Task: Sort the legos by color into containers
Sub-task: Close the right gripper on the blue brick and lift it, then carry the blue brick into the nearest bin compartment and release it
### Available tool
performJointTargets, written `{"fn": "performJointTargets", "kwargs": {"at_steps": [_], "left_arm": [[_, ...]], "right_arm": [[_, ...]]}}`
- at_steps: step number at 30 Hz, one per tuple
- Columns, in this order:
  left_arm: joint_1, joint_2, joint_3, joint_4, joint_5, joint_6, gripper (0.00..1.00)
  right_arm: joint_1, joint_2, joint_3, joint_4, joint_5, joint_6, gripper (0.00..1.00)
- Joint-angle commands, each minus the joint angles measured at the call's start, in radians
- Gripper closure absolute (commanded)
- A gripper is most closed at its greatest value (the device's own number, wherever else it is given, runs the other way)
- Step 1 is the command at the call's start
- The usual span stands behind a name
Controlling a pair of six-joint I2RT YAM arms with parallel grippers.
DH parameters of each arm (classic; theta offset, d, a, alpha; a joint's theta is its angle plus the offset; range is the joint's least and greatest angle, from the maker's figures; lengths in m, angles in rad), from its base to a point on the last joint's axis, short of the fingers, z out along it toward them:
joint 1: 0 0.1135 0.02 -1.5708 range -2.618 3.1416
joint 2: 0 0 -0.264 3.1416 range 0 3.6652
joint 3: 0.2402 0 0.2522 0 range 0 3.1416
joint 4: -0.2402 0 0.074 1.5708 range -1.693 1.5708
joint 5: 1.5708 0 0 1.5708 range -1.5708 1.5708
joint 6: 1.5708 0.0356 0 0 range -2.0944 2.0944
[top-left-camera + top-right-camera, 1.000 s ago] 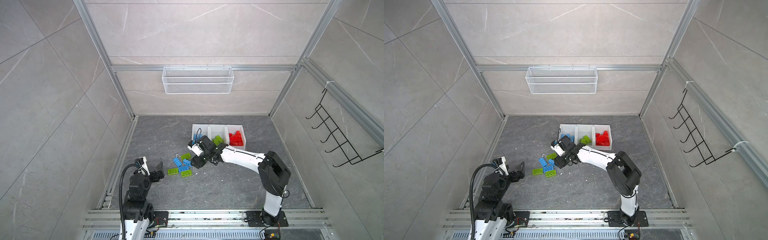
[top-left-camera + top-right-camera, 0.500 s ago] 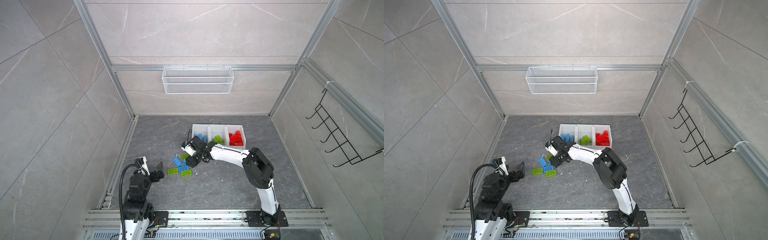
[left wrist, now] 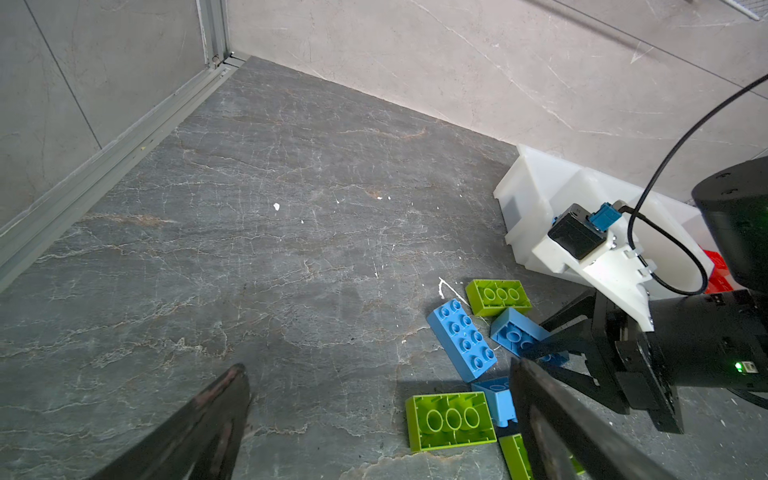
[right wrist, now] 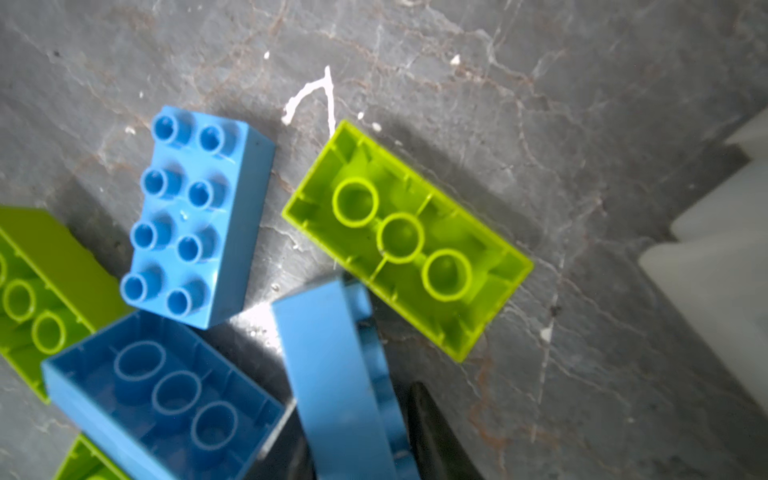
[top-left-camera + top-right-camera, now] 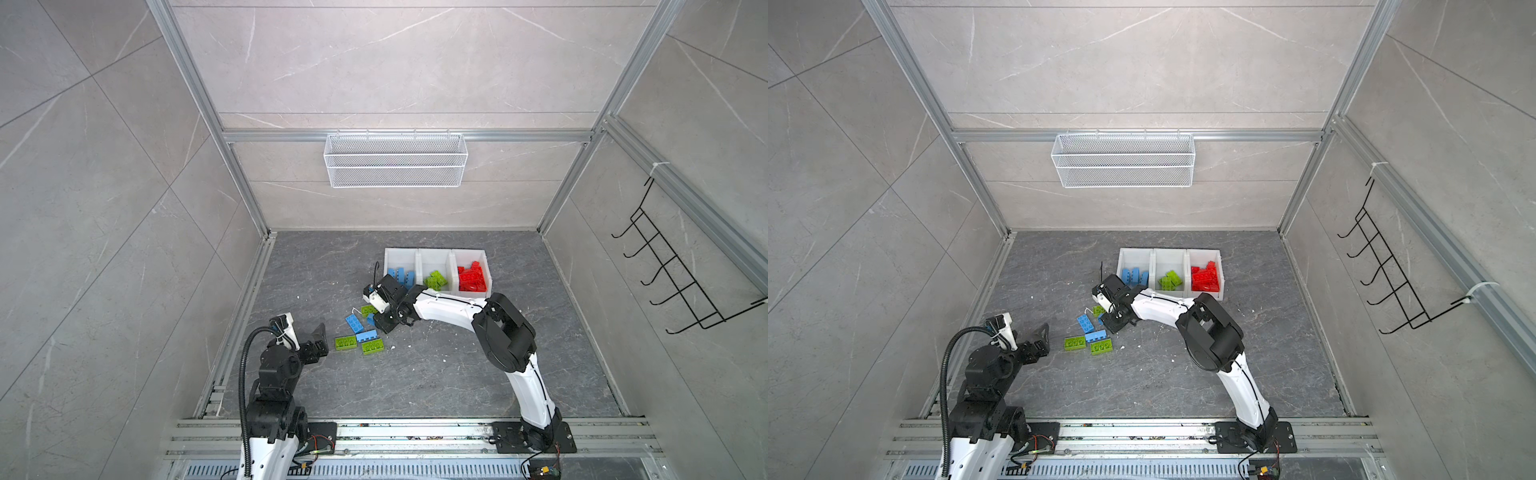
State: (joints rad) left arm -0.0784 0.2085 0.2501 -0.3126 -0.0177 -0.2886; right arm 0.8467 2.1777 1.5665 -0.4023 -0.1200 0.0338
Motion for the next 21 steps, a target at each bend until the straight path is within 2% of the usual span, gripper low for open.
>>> {"fn": "performJointTargets", "kwargs": {"at_steps": [1, 7, 17, 21], "left_arm": [[0.000, 0.018, 0.013, 0.042, -0.004, -0.014, 0.00], [0.000, 0.035, 0.018, 0.038, -0.021, -0.021, 0.00], [0.000, 0.030, 0.018, 0.030, -0.041, -0.028, 0.00], [0.000, 0.029, 0.018, 0.030, -0.040, -0.028, 0.00]], "right_arm": [[0.003, -0.034, -0.063, 0.042, -0.029, 0.029, 0.69], [0.003, -0.100, -0.155, 0.085, -0.013, 0.046, 0.78], [-0.001, -0.314, -0.318, 0.096, -0.004, 0.073, 0.81], [-0.025, -0.404, -0.365, 0.112, -0.051, 0.122, 0.83]]}}
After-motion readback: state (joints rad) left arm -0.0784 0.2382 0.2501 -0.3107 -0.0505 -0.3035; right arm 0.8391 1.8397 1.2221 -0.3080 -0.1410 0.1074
